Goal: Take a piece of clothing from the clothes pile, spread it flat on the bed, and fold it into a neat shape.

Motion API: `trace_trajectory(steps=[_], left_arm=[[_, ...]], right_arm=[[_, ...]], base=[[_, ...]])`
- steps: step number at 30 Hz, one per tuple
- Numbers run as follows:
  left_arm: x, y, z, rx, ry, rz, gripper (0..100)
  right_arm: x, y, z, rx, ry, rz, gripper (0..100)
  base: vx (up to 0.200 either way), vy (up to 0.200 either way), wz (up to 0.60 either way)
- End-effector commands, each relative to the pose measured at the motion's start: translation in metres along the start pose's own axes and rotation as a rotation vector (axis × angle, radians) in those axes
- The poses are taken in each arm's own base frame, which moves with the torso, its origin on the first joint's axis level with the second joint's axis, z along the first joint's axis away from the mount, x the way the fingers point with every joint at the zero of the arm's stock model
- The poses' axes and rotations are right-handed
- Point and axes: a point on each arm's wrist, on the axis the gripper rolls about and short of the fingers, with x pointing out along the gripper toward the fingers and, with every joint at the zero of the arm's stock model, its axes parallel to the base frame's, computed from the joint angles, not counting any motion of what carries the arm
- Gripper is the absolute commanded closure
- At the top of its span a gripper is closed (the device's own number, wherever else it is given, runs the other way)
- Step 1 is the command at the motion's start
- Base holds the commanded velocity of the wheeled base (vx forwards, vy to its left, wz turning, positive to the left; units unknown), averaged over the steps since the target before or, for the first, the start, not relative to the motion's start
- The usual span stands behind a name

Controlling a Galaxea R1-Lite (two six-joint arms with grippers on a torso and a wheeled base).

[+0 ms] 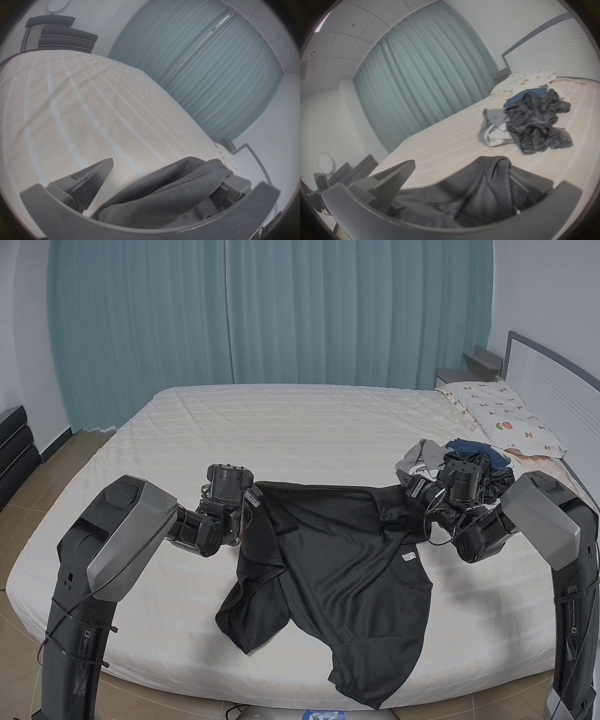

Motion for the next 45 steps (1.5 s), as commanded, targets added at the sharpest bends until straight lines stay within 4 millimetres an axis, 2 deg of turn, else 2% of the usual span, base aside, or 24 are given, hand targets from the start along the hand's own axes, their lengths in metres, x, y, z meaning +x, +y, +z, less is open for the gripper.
trace_trajectory(steps=[1,3,7,8,12,13,16,22,25,32,35,38,43,45], left_arm=[[0.014,0.005,0.011,0.016,-0.037,0.002,0],[0.023,0.011,0.008,0.085,-0.047,0.01,0],[0.031,0.011,0.009,0.101,-0.065,0.004,0],[0.034,0.011,0.008,0.103,-0.07,0.001,0],[0.043,0.013,0.011,0.145,-0.099,-0.002,0],[0.049,0.011,0.019,0.185,-0.149,0.0,0],[0.05,0.014,0.022,0.227,-0.15,0.006,0],[0.051,0.015,0.022,0.229,-0.132,-0.018,0],[0.051,0.013,0.028,0.207,-0.164,-0.041,0],[0.054,0.021,0.03,0.217,-0.159,-0.018,0],[0.053,0.027,0.031,0.242,-0.099,0.046,0],[0.049,0.03,0.041,0.238,-0.049,0.065,0],[0.027,0.03,0.055,0.185,0.085,0.015,0],[0.012,0.031,0.069,0.137,0.157,-0.04,0]], right_arm=[[0.006,-0.019,-0.005,-0.002,-0.015,-0.033,0],[0.007,-0.025,-0.006,-0.003,-0.041,-0.037,0],[0.007,-0.03,-0.009,-0.006,-0.073,-0.024,0],[0.003,-0.034,-0.017,-0.012,-0.035,-0.03,0],[-0.006,-0.038,-0.027,-0.018,0.023,-0.021,0],[-0.013,-0.04,-0.033,-0.021,0.057,-0.017,0],[-0.024,-0.043,-0.039,-0.018,0.097,-0.012,0],[-0.038,-0.048,-0.051,-0.015,0.125,-0.007,0],[-0.043,-0.049,-0.053,-0.013,0.134,0.006,0],[-0.075,-0.054,-0.058,0.017,0.269,0.042,0],[-0.086,-0.057,-0.061,0.021,0.315,0.039,0],[-0.1,-0.062,-0.065,0.027,0.369,0.047,0],[-0.112,-0.072,-0.069,0.036,0.392,0.045,0],[-0.117,-0.075,-0.07,0.04,0.402,0.044,0]], base=[[0.0,0.0,0.0],[0.0,0.0,0.0],[0.0,0.0,0.0],[0.0,0.0,0.0],[0.0,0.0,0.0],[0.0,0.0,0.0],[0.0,0.0,0.0],[0.0,0.0,0.0],[0.0,0.0,0.0],[0.0,0.0,0.0],[0.0,0.0,0.0],[0.0,0.0,0.0],[0.0,0.0,0.0],[0.0,0.0,0.0]])
